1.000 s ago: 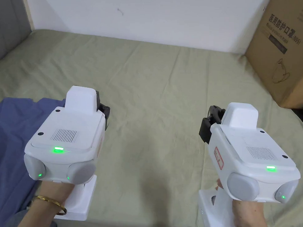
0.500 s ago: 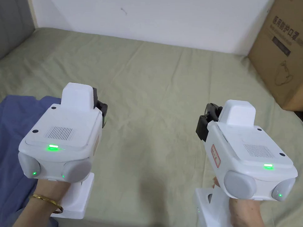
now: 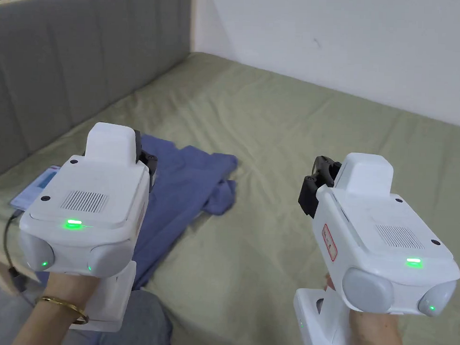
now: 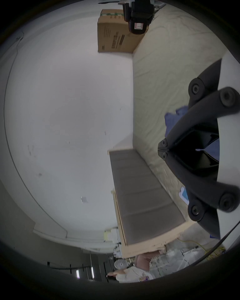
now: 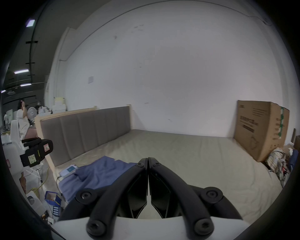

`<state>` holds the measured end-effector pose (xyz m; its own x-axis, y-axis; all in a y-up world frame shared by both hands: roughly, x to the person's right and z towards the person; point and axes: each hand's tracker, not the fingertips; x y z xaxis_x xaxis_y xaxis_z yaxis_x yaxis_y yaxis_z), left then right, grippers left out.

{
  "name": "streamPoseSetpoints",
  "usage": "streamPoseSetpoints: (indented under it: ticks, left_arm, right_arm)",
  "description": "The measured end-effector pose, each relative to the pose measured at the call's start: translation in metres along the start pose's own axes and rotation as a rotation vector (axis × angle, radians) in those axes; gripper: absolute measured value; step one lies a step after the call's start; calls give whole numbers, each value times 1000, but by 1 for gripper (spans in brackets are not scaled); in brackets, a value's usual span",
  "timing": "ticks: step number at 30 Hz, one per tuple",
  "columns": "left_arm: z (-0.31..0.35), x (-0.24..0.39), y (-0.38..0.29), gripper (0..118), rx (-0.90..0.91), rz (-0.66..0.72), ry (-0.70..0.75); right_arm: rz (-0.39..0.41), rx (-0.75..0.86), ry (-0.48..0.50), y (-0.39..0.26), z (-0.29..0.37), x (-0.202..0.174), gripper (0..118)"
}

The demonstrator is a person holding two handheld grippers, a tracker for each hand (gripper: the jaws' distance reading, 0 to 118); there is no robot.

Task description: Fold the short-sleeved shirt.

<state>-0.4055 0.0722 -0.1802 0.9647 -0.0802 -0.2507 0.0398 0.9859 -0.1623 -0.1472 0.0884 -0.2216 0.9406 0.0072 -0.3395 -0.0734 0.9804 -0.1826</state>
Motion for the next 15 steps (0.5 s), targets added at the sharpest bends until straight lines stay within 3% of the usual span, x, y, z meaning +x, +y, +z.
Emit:
streamPoseSetpoints:
  ticks: [6, 15]
  left_arm:
    - [12, -43, -7, 0, -15, 31, 121]
    - [14, -66, -14, 0, -28, 54, 164]
  right_arm:
    - [20, -5, 125, 1, -25, -39, 0]
    - [44, -18, 190, 1, -32, -61, 0]
